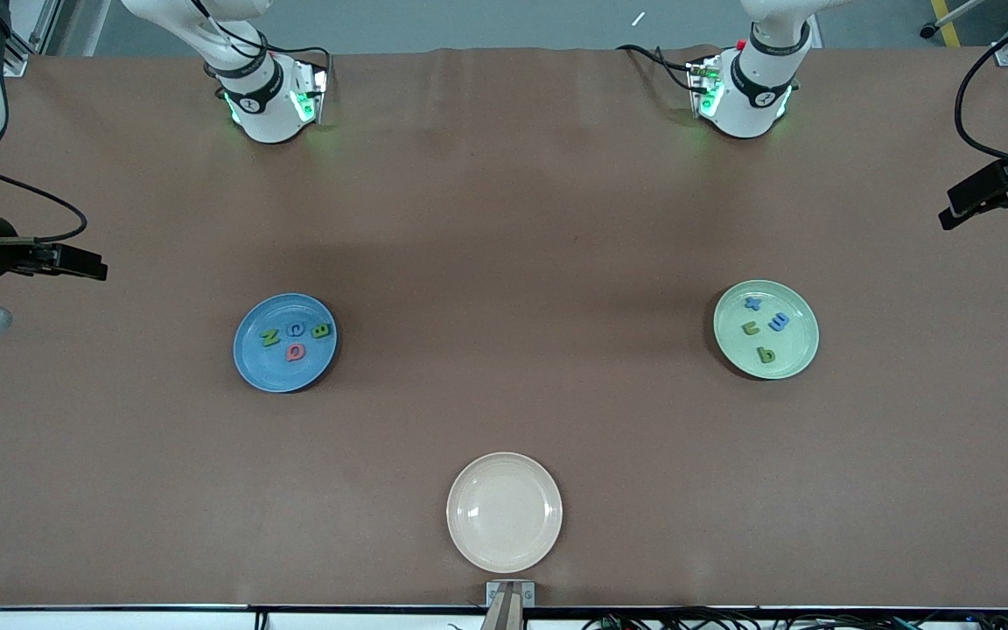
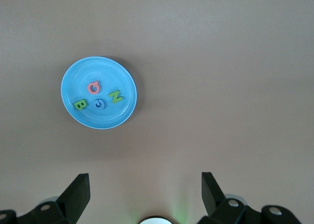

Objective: Sort uppercase to blue plate, lowercase to green plate

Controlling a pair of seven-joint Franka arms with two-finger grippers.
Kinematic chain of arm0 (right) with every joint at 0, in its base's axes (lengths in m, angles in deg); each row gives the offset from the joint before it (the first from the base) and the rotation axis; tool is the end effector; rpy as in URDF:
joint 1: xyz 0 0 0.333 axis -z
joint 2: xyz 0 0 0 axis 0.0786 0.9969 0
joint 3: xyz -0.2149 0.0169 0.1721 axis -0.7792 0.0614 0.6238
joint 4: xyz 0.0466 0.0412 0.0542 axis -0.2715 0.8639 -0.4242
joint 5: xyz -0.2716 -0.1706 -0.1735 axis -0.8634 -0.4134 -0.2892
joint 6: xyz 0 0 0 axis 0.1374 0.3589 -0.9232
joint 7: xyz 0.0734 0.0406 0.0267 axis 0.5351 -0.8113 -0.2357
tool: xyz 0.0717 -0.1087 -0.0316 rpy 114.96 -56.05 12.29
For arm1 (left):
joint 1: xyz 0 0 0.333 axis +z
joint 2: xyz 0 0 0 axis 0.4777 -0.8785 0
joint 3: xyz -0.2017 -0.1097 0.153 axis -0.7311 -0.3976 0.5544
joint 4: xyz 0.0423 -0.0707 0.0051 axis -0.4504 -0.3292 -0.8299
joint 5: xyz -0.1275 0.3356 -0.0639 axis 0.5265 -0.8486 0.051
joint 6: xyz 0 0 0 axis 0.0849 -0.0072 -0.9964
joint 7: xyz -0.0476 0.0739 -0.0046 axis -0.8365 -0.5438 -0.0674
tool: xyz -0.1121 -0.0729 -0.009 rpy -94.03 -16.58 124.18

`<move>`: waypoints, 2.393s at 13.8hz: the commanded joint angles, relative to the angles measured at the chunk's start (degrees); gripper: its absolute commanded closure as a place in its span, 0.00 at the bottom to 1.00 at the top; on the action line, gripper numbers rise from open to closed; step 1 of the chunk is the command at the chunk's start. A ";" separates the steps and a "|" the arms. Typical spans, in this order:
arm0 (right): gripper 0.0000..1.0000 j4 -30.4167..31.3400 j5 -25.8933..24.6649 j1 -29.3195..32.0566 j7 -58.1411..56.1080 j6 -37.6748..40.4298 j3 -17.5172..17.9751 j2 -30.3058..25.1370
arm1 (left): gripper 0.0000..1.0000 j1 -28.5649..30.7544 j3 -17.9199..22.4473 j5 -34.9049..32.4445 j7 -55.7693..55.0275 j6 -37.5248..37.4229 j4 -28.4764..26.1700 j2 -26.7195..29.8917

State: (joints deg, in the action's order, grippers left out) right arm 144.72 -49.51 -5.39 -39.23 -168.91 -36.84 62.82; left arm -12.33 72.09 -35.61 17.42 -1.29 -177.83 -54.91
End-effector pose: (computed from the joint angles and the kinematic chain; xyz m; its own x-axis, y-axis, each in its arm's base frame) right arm 0.5537 -0.0299 0.4960 0.9764 -0.0773 -0.2017 -0.0711 -0.9967 0.0379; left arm 0.5154 0.0165 0.5747 0.9967 0.0811 0.0014 0.0810 -0.9962 0.0310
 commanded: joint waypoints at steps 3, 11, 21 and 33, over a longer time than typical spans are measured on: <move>0.00 -1.16 0.17 2.63 -0.30 0.08 0.89 -0.96 | 0.00 -15.92 16.27 1.05 1.31 -1.13 0.61 -0.37; 0.00 -2.84 -0.71 2.99 0.05 0.08 0.89 -0.87 | 0.00 -19.55 20.16 1.05 1.31 -0.60 0.70 -0.54; 0.00 -2.05 0.17 2.64 0.23 1.49 1.07 -1.13 | 0.00 -19.55 19.90 2.20 1.22 2.47 0.87 -0.98; 0.00 9.47 0.35 2.47 -0.04 -1.42 1.15 -14.31 | 0.00 -19.90 19.81 1.23 1.22 4.23 1.22 -0.89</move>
State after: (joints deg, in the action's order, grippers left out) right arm 150.03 -49.48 -3.39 -39.21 -168.96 -36.20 52.62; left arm -32.06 91.73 -34.24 17.52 3.01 -177.77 -55.38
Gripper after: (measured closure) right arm 0.000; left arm 0.000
